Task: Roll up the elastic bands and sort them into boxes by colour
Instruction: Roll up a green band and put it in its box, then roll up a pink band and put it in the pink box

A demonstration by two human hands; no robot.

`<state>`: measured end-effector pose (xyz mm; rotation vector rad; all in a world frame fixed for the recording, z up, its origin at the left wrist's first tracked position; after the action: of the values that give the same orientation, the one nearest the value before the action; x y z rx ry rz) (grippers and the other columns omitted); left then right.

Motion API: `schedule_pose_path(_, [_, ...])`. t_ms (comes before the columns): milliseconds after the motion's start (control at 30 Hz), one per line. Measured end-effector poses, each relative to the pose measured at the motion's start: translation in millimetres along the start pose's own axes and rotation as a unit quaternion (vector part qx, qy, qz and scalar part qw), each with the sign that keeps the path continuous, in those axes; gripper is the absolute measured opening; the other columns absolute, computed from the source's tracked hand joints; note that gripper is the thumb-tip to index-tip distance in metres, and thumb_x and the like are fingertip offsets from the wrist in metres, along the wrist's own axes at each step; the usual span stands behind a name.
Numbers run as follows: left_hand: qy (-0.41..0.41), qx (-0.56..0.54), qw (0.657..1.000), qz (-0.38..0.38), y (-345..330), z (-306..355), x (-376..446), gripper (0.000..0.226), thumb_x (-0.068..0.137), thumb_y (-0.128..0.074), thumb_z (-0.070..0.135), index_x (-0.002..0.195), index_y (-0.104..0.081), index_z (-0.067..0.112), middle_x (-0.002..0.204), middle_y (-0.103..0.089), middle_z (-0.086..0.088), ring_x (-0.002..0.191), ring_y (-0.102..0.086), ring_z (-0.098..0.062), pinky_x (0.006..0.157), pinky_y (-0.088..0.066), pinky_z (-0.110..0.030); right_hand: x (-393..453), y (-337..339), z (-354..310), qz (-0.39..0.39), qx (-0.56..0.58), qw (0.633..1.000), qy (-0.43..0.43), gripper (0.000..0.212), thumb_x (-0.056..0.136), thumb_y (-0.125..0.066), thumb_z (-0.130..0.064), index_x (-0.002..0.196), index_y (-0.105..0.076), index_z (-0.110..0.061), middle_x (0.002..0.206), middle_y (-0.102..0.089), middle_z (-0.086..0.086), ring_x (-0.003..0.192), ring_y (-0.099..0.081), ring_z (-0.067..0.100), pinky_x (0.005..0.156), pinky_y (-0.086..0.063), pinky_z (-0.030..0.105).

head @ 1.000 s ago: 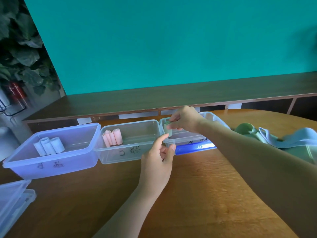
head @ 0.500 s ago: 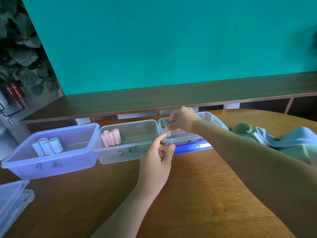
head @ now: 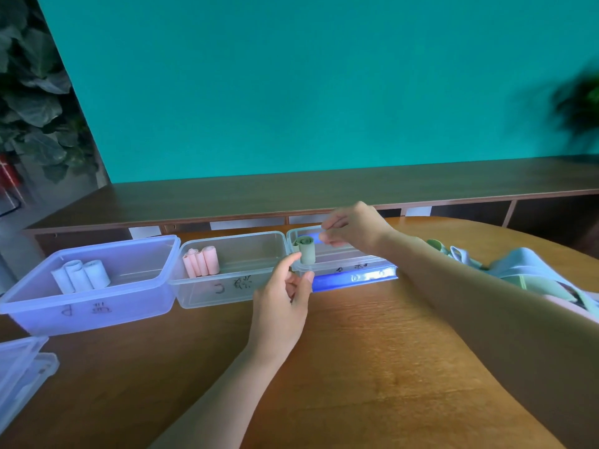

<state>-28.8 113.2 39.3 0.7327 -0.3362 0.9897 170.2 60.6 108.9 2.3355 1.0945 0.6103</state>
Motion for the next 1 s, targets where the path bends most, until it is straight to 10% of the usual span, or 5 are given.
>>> schedule_pose_path(700, [0.035,-0.130,0.980,-0.144,-71,89,-80,0.027,0.095,-0.066,0.029,0.121,-0.063,0.030,0.084,-0.066,0.002,0.067,-0.066,-0.012,0.050,-0.052,-0.021,-274,74,59,0.213,0.022,0.975,-0.051,0.007,0.093,-0.073,-0.021,0.091,-0.074,-0.015,0.062,-0.070,0.004,0.049,-0.060,0.010,0.053,-0.050,0.019])
schedule_pose_path(1000, [-0.004,-0.151,0.973,-0.172,-144,164,-101,0.021,0.088,-0.074,0.039,0.108,-0.071,0.036,0.084,-0.068,0.013,0.080,-0.063,-0.005,0.077,-0.053,-0.026,-340,156,86,0.355,-0.129,0.921,-0.091,0.014,0.089,-0.076,-0.032,0.100,-0.074,-0.023,0.083,-0.066,-0.009,0.068,-0.059,0.007,0.066,-0.040,0.009])
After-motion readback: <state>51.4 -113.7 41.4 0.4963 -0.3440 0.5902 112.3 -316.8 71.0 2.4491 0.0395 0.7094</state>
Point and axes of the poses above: each hand's wrist, its own x-axis towards the middle knuckle, its own y-axis out of the back of the hand, z = x × y, the point moved 5 cm from there along x, towards the middle knuckle
